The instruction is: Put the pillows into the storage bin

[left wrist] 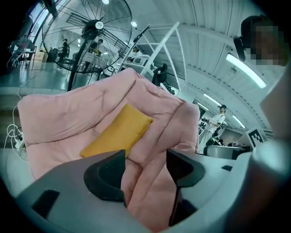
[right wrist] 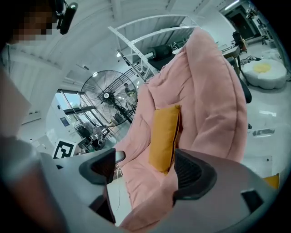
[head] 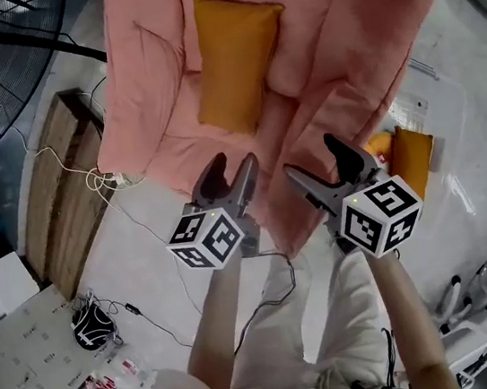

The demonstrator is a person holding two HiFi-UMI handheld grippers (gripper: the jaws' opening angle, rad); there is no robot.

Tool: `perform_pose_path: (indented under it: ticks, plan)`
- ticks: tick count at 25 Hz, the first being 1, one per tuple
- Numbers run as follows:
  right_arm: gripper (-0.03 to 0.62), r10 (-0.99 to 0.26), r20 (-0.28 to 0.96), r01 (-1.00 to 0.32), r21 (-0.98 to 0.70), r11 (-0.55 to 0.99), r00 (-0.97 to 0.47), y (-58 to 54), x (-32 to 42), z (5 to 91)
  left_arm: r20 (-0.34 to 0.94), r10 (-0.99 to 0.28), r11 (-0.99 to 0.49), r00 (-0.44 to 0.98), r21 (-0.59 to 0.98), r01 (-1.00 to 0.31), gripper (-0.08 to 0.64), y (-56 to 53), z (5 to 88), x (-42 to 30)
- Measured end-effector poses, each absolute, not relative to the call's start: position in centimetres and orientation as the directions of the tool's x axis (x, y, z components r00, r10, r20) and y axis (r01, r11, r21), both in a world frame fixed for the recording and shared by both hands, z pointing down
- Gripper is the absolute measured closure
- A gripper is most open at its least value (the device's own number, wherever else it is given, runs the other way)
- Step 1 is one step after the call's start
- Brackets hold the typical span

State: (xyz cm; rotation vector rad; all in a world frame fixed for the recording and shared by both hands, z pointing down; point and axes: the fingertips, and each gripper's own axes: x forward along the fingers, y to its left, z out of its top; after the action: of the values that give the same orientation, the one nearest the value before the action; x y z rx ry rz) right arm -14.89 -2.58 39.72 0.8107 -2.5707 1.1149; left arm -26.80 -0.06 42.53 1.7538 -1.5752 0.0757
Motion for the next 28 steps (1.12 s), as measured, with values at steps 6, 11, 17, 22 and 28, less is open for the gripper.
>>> perform_pose_path:
  ticks: [6,11,17,22,28]
  plan:
    - [0.181,-0.413,0.426,-0.593,-0.613,0.522,-0.805,-4.9,-18.5,41.7,0.520,-0.823,0.073,0.228,0.494,-0.866,0.259,-0.3,44.4,-31.1]
    - [0.181,-0.415,0.464,-0.622,-0.612,0.489,-0.783,-6.2,-21.2,43.9,0.564,-0.788,0.082,0.248,0.494,-0.865,0.249,-1.1,47.9,-32.4]
    - [0.174,-0.404,0.504,-0.646,-0.613,0.454,-0.763,-7.8,-24.5,46.7,0.604,-0.737,0.027,0.302,0.473,-0.881,0.228,-3.3,51.9,-33.4]
    - [0.168,-0.419,0.529,-0.675,-0.591,0.442,-0.738,-10.7,-25.6,48.5,0.643,-0.698,-0.023,0.315,0.420,-0.907,0.187,-5.3,54.4,-34.7]
    - [0.142,-0.457,0.528,-0.696,-0.589,0.410,-0.716,-14.9,-26.3,50.4,0.668,-0.672,-0.064,0.320,0.378,-0.924,0.124,-8.2,56.4,-35.9]
